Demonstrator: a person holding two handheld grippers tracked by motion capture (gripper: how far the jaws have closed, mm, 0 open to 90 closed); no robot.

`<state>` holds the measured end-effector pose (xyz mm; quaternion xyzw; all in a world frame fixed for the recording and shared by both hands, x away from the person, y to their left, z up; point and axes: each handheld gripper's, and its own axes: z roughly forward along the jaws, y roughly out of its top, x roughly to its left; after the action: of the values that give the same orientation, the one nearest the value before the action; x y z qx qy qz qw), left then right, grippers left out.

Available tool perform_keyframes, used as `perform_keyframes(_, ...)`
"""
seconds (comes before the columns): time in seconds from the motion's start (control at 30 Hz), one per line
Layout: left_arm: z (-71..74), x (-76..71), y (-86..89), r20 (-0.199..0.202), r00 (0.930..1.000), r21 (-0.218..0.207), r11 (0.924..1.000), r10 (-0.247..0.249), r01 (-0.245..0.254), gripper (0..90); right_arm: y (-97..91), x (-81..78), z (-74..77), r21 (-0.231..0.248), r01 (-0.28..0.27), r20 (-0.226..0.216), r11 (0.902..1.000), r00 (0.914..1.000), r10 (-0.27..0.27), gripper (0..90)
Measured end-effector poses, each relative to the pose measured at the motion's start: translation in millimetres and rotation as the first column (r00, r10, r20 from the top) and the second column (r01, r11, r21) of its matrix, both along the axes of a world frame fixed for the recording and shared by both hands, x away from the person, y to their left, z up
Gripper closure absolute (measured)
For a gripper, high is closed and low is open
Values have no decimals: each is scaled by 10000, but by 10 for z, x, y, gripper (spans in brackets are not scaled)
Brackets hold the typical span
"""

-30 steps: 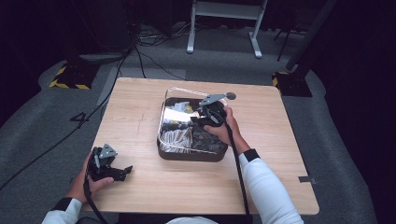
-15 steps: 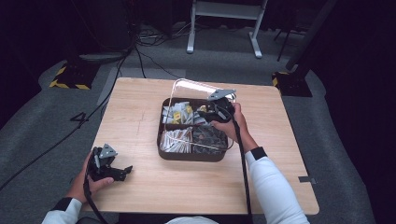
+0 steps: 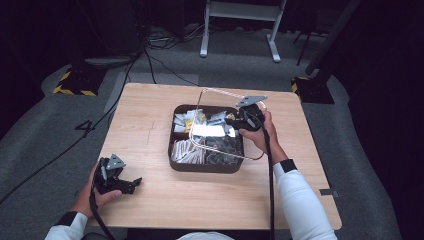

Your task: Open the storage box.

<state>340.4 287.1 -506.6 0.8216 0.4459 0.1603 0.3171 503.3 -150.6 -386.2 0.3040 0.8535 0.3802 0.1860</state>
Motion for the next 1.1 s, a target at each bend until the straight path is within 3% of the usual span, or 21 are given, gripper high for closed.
perform_keyframes(0.57, 0, 0, 0, -6, 10000, -2, 10000, -3, 3, 3, -611, -24, 61, -1, 908, 126, 9959, 9958, -908, 587)
perform_keyframes(1.1, 0, 0, 0, -5, 10000, -2, 10000, -2, 2, 3, -1138, -112, 2, 137, 1625, 91, 9866, 9866, -1627, 587)
